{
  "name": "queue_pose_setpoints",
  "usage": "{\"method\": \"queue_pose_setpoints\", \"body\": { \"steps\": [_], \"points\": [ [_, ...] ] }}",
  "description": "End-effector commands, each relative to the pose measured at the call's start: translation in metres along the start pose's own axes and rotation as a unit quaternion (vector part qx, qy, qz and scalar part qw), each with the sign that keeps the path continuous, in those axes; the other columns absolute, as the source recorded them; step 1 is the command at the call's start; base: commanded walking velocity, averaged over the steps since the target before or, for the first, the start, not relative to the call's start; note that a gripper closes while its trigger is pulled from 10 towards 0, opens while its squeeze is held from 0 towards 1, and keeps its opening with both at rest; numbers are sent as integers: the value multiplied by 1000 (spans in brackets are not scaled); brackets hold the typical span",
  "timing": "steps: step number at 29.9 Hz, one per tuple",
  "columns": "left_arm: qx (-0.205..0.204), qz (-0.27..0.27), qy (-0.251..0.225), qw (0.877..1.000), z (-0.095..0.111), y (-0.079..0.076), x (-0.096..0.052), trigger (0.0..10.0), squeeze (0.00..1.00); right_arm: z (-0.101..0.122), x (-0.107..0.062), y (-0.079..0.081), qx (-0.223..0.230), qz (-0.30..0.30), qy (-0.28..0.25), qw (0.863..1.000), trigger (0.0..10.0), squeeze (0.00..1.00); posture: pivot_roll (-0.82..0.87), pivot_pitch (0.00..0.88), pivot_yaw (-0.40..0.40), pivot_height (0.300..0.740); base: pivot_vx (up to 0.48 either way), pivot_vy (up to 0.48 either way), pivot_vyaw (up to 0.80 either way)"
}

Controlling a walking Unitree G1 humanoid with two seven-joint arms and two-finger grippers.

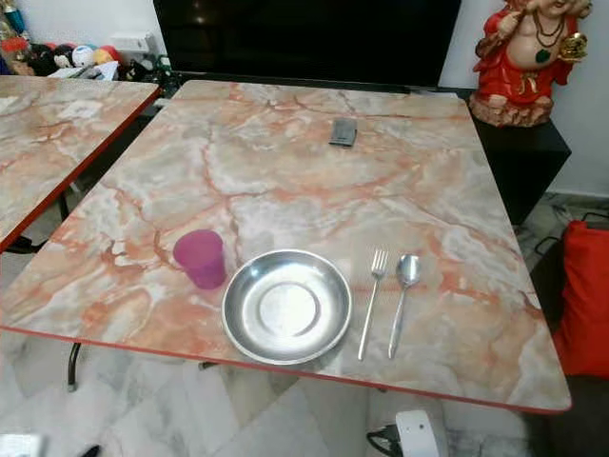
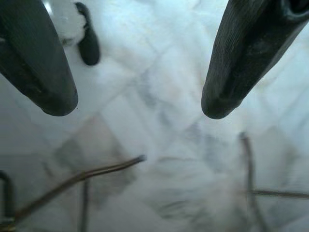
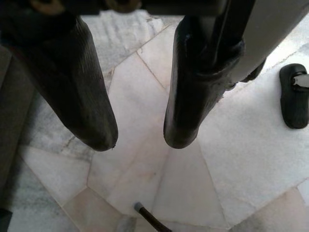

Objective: Setting the table

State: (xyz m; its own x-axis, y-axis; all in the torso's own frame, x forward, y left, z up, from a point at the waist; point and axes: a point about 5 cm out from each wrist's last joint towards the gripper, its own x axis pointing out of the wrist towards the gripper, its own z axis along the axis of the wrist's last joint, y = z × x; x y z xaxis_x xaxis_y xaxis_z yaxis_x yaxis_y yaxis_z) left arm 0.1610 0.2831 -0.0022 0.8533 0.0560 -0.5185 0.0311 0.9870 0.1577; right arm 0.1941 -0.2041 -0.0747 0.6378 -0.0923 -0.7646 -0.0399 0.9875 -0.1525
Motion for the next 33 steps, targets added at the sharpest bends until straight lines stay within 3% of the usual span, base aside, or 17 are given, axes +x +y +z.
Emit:
{"method": "queue_pose_setpoints", "body": {
  "steps": [1,2,4,6,11,13,15,20,26,33],
  "points": [
    [42,-48,34,997,-10,-20,13,10000,0,-6,-1,1,4,-3,12,1000,10000,0,65,105,0,740,0,0,0],
    [42,-66,58,995,-13,-36,31,10000,0,-7,-1,1,4,-5,14,1000,10000,0,51,102,3,740,0,0,0],
    [40,-67,61,995,-14,-39,33,10000,0,-7,-1,1,4,-6,15,1000,10000,0,51,102,3,740,0,0,0],
    [19,-73,91,993,-21,-54,43,10000,0,-7,-1,1,6,-9,16,1000,10000,0,42,96,9,740,0,0,0],
    [12,-76,141,987,-35,-76,47,10000,0,-8,-1,3,9,-10,16,1000,10000,0,28,91,14,740,0,0,0],
    [-21,-59,153,986,-40,-82,47,10000,0,-8,-1,3,12,-10,16,1000,10000,0,27,84,7,740,0,0,0],
    [-49,-38,163,985,-44,-84,46,10000,0,-8,-1,2,12,-11,16,1000,10000,0,27,84,7,740,0,0,0],
    [-61,-17,189,980,-56,-82,41,10000,0,-8,-1,2,12,-11,17,1000,10000,0,25,72,6,740,0,0,0],
    [-61,6,224,973,-75,-72,29,10000,0,-9,-1,4,12,-9,17,1000,10000,0,27,60,11,740,0,0,0],
    [-62,13,230,971,-78,-70,27,10000,0,-9,-2,4,12,-8,17,1000,10000,0,27,60,11,740,0,0,0]
  ]
}}
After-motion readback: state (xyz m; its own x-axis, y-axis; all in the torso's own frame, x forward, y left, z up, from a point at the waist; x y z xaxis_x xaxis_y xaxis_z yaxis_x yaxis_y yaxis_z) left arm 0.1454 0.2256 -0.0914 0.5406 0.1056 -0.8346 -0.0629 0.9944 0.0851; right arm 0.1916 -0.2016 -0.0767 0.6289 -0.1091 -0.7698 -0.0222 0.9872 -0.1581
